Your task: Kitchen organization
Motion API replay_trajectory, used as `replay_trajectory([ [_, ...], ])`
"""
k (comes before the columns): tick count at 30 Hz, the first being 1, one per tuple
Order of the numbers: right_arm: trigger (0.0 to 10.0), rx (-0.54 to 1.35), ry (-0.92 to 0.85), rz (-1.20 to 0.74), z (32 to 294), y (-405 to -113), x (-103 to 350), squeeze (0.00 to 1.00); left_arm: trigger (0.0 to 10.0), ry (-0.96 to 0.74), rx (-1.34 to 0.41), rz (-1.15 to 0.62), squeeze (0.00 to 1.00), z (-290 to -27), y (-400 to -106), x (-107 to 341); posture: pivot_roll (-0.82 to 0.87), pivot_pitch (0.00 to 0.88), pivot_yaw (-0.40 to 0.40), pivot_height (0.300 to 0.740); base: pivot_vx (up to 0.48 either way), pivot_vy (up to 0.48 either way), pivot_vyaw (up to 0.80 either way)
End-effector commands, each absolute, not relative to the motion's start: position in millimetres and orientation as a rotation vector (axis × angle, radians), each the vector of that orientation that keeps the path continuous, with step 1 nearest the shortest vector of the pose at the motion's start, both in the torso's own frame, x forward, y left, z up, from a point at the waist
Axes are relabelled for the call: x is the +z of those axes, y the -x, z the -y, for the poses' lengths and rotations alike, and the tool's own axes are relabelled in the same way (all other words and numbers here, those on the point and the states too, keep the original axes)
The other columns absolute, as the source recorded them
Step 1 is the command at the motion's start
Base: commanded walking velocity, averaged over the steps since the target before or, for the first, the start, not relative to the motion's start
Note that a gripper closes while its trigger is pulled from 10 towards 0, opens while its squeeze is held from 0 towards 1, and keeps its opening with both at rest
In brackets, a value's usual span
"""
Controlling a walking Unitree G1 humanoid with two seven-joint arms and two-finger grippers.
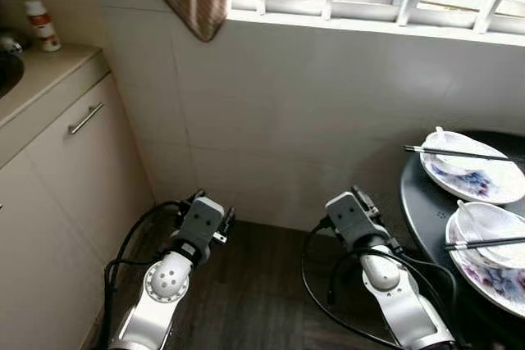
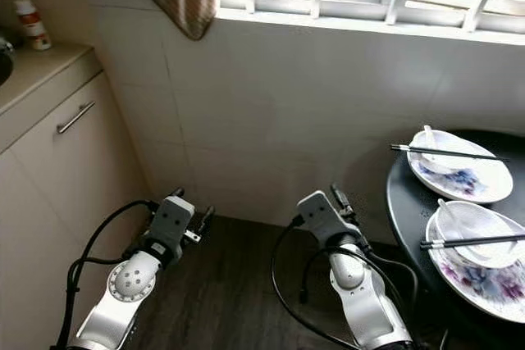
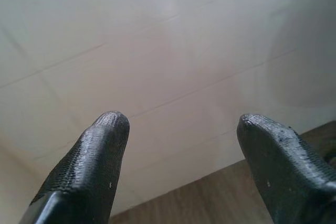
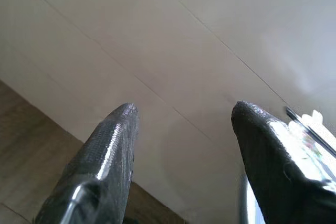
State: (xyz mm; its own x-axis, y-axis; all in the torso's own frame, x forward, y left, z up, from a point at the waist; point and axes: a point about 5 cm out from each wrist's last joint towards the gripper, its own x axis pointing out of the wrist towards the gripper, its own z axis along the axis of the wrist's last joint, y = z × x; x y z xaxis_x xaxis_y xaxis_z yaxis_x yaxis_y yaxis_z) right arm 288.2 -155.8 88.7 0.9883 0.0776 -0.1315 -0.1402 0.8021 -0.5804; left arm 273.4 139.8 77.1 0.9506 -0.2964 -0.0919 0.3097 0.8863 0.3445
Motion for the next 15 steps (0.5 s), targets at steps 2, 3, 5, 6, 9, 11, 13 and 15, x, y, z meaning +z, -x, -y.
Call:
replay_trajectory([
  [2, 10.0, 0.136, 0.623, -0.096, 152.7, -287.8, 87.8, 0.00, 10.0, -0.369, -0.309, -0.033, 0.00, -144.1, -274.6, 78.8, 0.02, 0.000, -0.044, 0.740, 0.000, 0.000, -0.80],
  [3, 10.0, 0.143, 0.630, -0.087, 151.7, -287.6, 88.3, 0.00, 10.0, -0.378, -0.314, -0.023, 0.00, -143.6, -274.4, 79.7, 0.02, 0.000, -0.045, 0.740, 0.000, 0.000, -0.80],
  [5, 10.0, 0.150, 0.648, -0.065, 150.2, -287.4, 89.8, 0.00, 10.0, -0.383, -0.317, -0.019, 0.00, -143.5, -274.2, 80.1, 0.02, 0.000, -0.044, 0.740, 0.000, 0.000, -0.76],
  [6, 10.0, 0.165, 0.662, -0.050, 147.9, -286.9, 90.6, 0.00, 10.0, -0.385, -0.317, -0.017, 0.00, -143.6, -274.2, 80.5, 0.02, 0.000, -0.044, 0.740, 0.000, 0.000, 0.00],
  [9, 10.0, 0.184, 0.677, -0.038, 145.6, -286.4, 90.9, 0.00, 10.0, -0.386, -0.316, -0.016, 0.00, -143.8, -274.4, 80.7, 0.02, 0.000, -0.044, 0.740, 0.000, 0.000, 0.00],
  [11, 10.0, 0.186, 0.677, -0.037, 145.4, -286.5, 90.9, 0.00, 10.0, -0.389, -0.315, -0.015, 0.00, -143.7, -274.5, 80.7, 0.02, 0.000, -0.045, 0.740, 0.000, 0.000, 0.00],
  [13, 10.0, 0.129, 0.777, -0.018, 150.6, -288.4, 93.4, 0.00, 10.0, -0.409, -0.315, -0.020, 0.00, -143.2, -274.6, 79.6, 0.02, 0.000, -0.046, 0.740, 0.000, 0.000, 0.00],
  [15, 10.0, 0.102, 0.806, -0.024, 153.9, -289.4, 93.4, 0.00, 10.0, -0.417, -0.319, -0.022, 0.00, -142.8, -274.8, 79.2, 0.02, 0.000, -0.046, 0.740, 0.000, 0.000, 0.00],
])
